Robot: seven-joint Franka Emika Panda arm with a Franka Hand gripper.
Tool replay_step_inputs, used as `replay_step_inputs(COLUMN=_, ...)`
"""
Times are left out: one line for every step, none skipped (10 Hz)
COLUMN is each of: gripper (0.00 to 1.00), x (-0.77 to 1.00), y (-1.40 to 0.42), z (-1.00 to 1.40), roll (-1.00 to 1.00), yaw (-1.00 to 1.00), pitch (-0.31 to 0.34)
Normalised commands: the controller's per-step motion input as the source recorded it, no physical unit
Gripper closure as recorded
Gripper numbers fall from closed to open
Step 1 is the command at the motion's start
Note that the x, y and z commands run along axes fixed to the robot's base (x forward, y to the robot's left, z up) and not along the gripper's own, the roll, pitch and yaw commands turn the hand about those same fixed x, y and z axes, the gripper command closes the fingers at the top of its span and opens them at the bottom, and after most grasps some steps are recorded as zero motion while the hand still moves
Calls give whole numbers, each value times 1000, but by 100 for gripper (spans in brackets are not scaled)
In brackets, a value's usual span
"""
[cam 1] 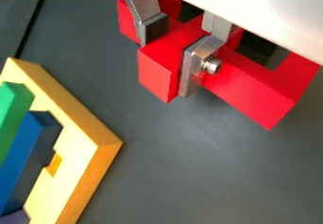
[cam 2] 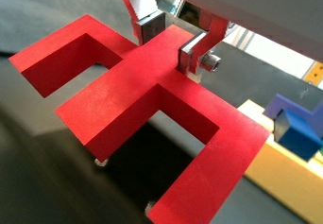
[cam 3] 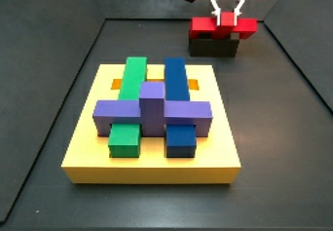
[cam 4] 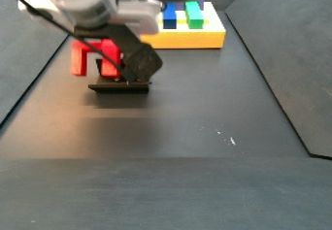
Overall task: Pick up the red object. Move up. Place the red object on the fixture. Regrasp the red object. Move to above the board. Insert the red object.
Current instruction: Place the red object on the fixture, then regrasp the red object.
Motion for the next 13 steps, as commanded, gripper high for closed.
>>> replay_step_inputs(gripper=100, x=-211, y=354, z=-203, roll=-177, yaw=-111, pitch=-69)
replay_step_inputs(gripper=100, x=-249, y=163, z=-123, roll=-223, yaw=-66, pitch=-134)
replay_step_inputs(gripper=100, x=0, y=0, z=-37, roll=-271, yaw=0, pitch=-106)
replay_step_inputs(gripper=100, x=177, y=-34, z=-91, roll=-209, yaw=0, pitch=-20)
replay_step_inputs(gripper=100, x=160, y=-31, z=-189, roll=-117, yaw=0, pitch=-14)
replay_step_inputs(gripper=100, x=69, y=-6, z=-234, roll=-34, yaw=0, pitch=0)
replay_step_inputs(gripper=100, x=0, y=0, z=-211, roll=0, yaw=0, pitch=0)
replay_step_inputs(gripper=100, x=0, y=0, z=0, roll=0, yaw=0, pitch=-31)
replay_step_inputs(gripper=100, x=0, y=0, z=0, roll=17, yaw=0, pitch=0)
replay_step_inputs(gripper=100, x=0, y=0, z=0, roll=0, yaw=0, pitch=0)
replay_step_inputs(gripper=0, x=0, y=0, z=0, roll=0, yaw=0, pitch=0)
replay_step_inputs(gripper=0, x=0, y=-160, z=494, roll=1000, yaw=69, pitch=-29)
replay_step_inputs(gripper=0, x=9, y=-180, z=423, roll=1000, yaw=77, pitch=-63)
